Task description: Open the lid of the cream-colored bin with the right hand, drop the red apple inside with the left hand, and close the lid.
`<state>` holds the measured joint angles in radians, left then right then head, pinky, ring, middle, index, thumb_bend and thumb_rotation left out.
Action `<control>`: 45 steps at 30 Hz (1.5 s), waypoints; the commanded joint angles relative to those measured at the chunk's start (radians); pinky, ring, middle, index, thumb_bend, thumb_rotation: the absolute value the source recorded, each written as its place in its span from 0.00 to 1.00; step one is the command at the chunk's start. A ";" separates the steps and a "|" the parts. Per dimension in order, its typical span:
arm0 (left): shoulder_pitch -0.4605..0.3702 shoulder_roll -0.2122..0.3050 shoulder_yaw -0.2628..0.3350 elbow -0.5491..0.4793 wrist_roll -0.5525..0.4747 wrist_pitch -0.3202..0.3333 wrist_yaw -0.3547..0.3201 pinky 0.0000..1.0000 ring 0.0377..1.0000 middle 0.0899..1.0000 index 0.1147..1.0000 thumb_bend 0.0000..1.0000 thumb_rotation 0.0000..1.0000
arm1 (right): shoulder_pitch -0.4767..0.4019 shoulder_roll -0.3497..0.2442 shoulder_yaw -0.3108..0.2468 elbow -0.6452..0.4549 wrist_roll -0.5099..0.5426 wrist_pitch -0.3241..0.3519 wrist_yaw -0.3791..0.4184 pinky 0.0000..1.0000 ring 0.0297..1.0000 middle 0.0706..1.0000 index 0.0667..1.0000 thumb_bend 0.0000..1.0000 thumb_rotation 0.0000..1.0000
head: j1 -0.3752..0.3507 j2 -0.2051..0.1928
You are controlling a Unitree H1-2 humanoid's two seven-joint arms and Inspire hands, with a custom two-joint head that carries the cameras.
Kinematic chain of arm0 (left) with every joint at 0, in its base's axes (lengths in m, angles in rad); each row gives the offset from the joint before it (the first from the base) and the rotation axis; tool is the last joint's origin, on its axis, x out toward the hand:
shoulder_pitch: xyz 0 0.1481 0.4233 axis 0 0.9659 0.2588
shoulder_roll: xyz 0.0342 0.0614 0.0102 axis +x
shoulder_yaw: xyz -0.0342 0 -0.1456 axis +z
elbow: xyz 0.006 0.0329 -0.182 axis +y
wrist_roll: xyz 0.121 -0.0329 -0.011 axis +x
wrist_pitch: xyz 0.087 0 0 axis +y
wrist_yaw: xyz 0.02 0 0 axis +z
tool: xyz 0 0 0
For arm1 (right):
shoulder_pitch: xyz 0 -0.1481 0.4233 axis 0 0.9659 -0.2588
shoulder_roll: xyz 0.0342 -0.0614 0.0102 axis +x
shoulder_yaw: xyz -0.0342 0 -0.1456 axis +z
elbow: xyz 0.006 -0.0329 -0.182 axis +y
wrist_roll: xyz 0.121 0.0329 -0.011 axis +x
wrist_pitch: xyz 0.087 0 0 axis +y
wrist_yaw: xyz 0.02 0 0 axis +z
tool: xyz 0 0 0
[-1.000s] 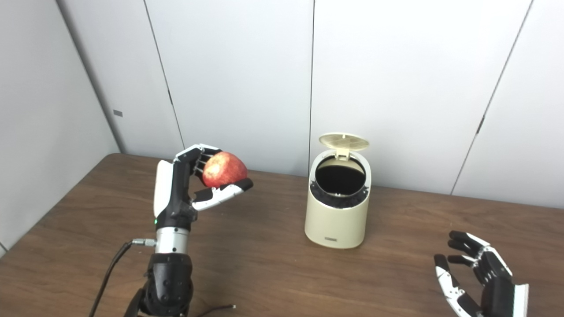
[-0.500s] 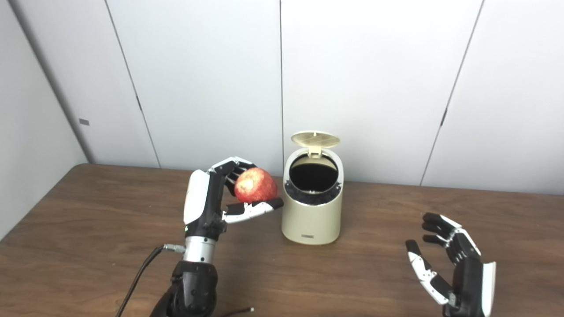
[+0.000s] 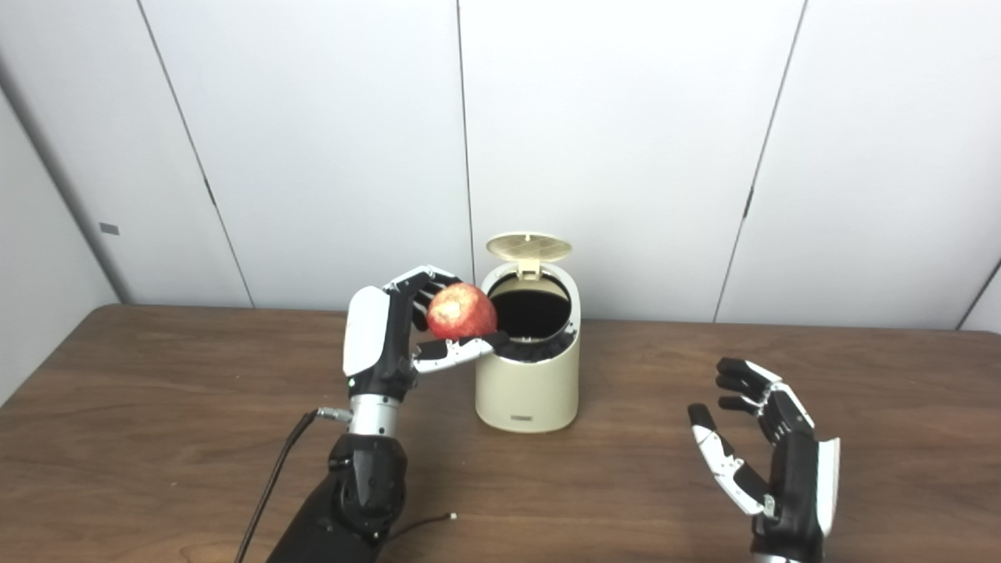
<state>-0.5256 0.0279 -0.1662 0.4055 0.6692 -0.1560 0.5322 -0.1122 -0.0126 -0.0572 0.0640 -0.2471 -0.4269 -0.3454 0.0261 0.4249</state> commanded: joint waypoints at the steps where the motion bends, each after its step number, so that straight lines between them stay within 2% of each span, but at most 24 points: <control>1: -0.067 -0.020 -0.009 0.026 -0.002 -0.003 0.010 0.27 0.38 0.41 0.43 0.50 0.00 | 0.028 0.014 0.010 0.072 -0.036 -0.039 -0.019 0.58 0.66 0.67 0.65 0.25 0.27 | 0.000 0.002; 3: -0.085 -0.028 -0.007 0.045 -0.014 0.005 0.014 0.25 0.36 0.40 0.44 0.50 0.00 | 0.029 0.016 0.011 0.069 -0.044 -0.037 -0.023 0.57 0.66 0.67 0.65 0.25 0.31 | 0.000 0.003; 7: -0.113 -0.031 -0.006 0.070 -0.038 0.002 0.014 0.24 0.35 0.39 0.44 0.50 0.00 | 0.029 0.014 0.017 0.075 -0.045 -0.040 -0.032 0.58 0.66 0.67 0.65 0.25 0.31 | -0.001 0.003; 21: -0.175 -0.029 -0.017 0.163 -0.061 -0.003 0.031 0.25 0.35 0.41 0.44 0.50 0.00 | 0.023 0.024 0.033 0.090 -0.054 -0.040 -0.054 0.57 0.66 0.67 0.65 0.24 0.21 | -0.032 -0.002; 33: -0.240 -0.032 -0.046 0.302 -0.064 -0.034 0.064 0.23 0.35 0.40 0.44 0.50 0.00 | 0.025 0.047 0.041 0.087 -0.062 -0.032 -0.066 0.58 0.67 0.68 0.65 0.26 0.26 | -0.068 0.006; 40: -0.231 -0.043 -0.067 0.299 -0.071 -0.022 0.072 0.20 0.33 0.40 0.46 0.50 0.00 | 0.018 0.051 0.037 0.090 -0.056 -0.024 -0.061 0.59 0.68 0.69 0.66 0.27 0.32 | -0.066 0.006; 45: -0.220 -0.039 -0.069 0.290 -0.081 -0.026 0.073 0.22 0.35 0.42 0.46 0.50 0.00 | 0.012 0.043 0.034 0.103 -0.061 -0.034 -0.067 0.58 0.68 0.68 0.65 0.27 0.32 | -0.058 0.005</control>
<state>-0.7307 0.0105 -0.2115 0.6982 0.5758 -0.1850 0.6328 -0.1314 -0.0023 -0.0398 0.0842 -0.2913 -0.4271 -0.4051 -0.0338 0.4295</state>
